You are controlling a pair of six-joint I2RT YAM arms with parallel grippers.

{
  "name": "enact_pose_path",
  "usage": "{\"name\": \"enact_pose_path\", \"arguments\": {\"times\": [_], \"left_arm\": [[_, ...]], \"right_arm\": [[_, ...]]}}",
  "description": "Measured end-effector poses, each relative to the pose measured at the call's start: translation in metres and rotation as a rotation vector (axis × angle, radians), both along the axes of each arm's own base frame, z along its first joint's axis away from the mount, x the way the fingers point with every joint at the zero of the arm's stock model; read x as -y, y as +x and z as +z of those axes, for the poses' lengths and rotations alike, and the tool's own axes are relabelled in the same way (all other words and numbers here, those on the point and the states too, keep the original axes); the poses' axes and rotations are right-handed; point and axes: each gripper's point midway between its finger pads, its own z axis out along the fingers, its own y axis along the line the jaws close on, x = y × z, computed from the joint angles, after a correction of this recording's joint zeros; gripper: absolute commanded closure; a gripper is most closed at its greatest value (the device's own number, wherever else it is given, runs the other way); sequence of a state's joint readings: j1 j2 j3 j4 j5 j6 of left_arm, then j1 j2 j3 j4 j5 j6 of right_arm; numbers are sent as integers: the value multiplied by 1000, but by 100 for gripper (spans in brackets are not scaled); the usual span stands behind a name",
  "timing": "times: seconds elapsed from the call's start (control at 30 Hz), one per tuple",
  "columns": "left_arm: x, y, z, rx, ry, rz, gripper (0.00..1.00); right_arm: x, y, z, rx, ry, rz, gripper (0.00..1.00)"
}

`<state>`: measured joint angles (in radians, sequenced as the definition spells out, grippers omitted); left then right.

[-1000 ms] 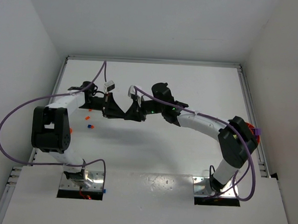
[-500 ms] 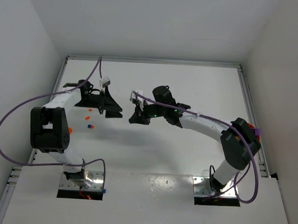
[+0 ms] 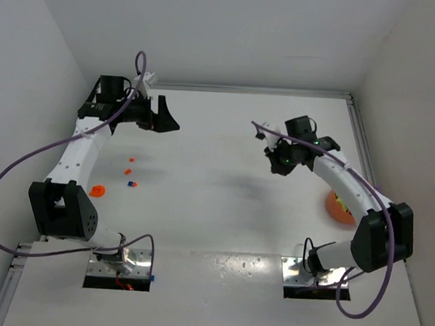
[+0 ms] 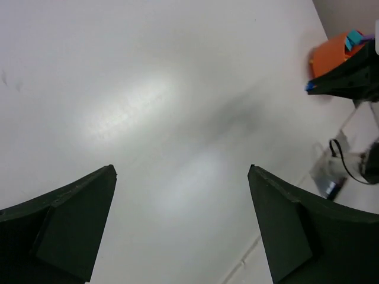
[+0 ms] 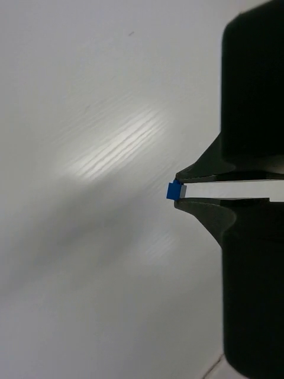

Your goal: Sort the legos into containers by color

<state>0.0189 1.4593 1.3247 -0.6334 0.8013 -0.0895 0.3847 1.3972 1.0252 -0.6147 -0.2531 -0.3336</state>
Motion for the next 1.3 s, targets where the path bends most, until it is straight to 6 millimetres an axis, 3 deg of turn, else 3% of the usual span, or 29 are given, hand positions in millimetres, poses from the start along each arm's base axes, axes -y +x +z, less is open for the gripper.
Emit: {"name": "enact_pose_path", "arguments": {"times": [0.1,0.13,0.27,0.37,0.53,0.67,0.77,0.97,1.1,1.3], "left_arm": [[4,27,20,108,56,20,0],[4,30,20,118,68,26,0],[-2,42,7,105,149,99,0],[-3,46,7,118,148,120,0],[-2,43,17,120,90,78,0],[-5,47,31,139,34,8,0],[-6,43,28,119,20,-34,0],[-2,36,14,54,46,-101,0],[1,28,8,24,60,-126,0],[3,24,4,9,67,-135,0]], "right_arm": [[56,14,15,-31,-89,-137,100],[67,19,21,-28,-103,-165,100],[147,36,50,-15,-176,-357,100],[201,15,50,-80,-254,-484,100],[253,-44,44,-256,-342,-626,100],[276,-84,46,-344,-361,-728,100],[285,-109,45,-389,-356,-790,100],[289,-153,16,-514,-333,-843,100],[296,-161,6,-546,-293,-869,100],[306,-147,-10,-536,-248,-863,100]]}}
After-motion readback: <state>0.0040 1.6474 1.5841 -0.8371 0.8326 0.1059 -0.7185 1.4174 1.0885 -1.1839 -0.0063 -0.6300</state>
